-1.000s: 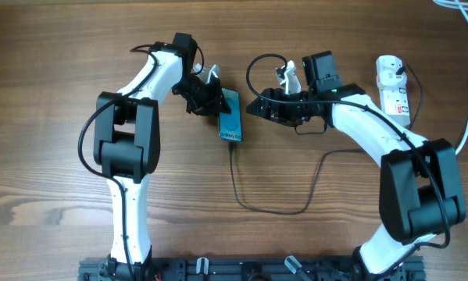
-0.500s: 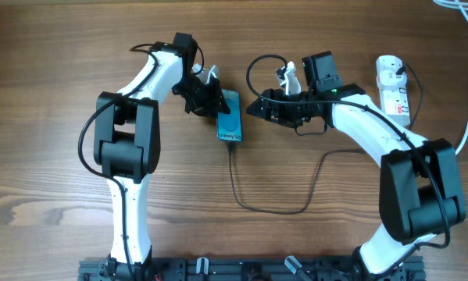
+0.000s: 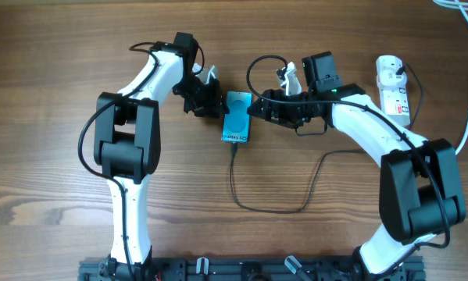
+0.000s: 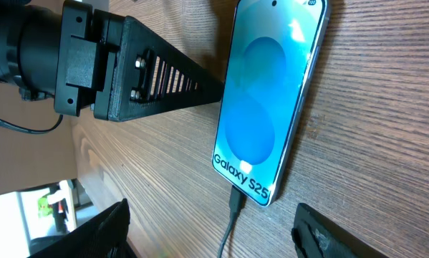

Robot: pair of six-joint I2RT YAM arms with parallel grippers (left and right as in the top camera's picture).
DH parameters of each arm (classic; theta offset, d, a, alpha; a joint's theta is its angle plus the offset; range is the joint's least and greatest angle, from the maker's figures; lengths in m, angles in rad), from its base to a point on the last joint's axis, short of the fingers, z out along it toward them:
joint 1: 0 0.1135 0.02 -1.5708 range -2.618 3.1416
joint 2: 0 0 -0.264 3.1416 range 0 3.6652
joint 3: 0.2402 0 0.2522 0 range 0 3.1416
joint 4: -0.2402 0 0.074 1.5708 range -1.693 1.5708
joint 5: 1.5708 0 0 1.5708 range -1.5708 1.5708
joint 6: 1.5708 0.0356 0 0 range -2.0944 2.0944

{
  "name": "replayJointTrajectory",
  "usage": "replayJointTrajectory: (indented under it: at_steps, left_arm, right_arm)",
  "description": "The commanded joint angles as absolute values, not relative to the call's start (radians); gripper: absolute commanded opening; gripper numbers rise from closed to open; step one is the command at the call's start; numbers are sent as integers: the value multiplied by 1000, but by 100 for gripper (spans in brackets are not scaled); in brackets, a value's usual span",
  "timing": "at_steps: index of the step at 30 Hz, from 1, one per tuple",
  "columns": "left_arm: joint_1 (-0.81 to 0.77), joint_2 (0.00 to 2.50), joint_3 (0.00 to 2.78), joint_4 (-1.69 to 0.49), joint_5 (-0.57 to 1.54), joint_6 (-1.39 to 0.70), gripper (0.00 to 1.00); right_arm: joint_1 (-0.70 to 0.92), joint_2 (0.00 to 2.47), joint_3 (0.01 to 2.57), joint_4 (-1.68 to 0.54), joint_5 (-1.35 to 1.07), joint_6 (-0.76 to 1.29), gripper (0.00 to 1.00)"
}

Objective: Plug charger to phone and switch on socket
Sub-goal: 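Lift both grippers up and away from the plugged-in phone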

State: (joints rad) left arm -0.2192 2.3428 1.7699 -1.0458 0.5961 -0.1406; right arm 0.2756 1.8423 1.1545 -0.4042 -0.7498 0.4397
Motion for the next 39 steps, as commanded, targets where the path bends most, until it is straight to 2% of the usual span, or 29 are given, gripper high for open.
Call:
replayJointTrajectory:
  at_steps: [1, 3, 5, 8, 13, 15, 17, 19, 20, 21, 22, 24, 31, 34, 39]
  left_arm:
    - [-221, 2357, 1758, -1042, 437, -144, 35]
    - [-221, 2357, 1758, -1038, 413, -143, 34]
    - [-212, 2354, 1765, -1032, 410, -142, 14]
    - [-168, 2318, 1829, -1084, 410, -142, 15]
    - [-51, 2125, 2002, -1229, 410, -143, 18]
    - [-18, 2026, 2028, -1257, 410, -143, 24]
    - [4, 1893, 2028, -1259, 410, -143, 36]
    - [5, 1810, 2028, -1262, 410, -143, 37]
    - [4, 1776, 2028, -1262, 410, -143, 51]
    - [2, 1743, 2028, -1268, 410, -143, 94]
    - [2, 1715, 2028, -1276, 410, -143, 100]
    - [2, 1689, 2027, -1277, 410, -142, 100]
    - [2, 1685, 2027, -1277, 410, -143, 100]
    - [2, 1685, 2027, -1277, 410, -143, 100]
    - [2, 1685, 2027, -1277, 410, -143, 100]
  right_arm:
    - [274, 1851, 1169, -405, -732, 419, 74]
    - [274, 1851, 1169, -405, -730, 418, 74]
    - [274, 1850, 1171, -404, -712, 417, 69]
    - [265, 1807, 1179, -413, -695, 384, 66]
    - [194, 1586, 1201, -533, -613, 316, 71]
    - [159, 1483, 1201, -598, -540, 313, 73]
    - [118, 1338, 1201, -681, -439, 313, 77]
    - [104, 1232, 1201, -735, -359, 309, 79]
    - [103, 1178, 1201, -767, -314, 302, 83]
    - [103, 1113, 1201, -803, -273, 285, 86]
    - [103, 1062, 1201, -829, -238, 284, 88]
    - [103, 962, 1201, -882, -163, 284, 94]
    - [64, 795, 1219, -995, -10, 313, 93]
    - [-54, 833, 1277, -1037, -22, 265, 93]
    - [-396, 1052, 1525, -1136, -271, 91, 89]
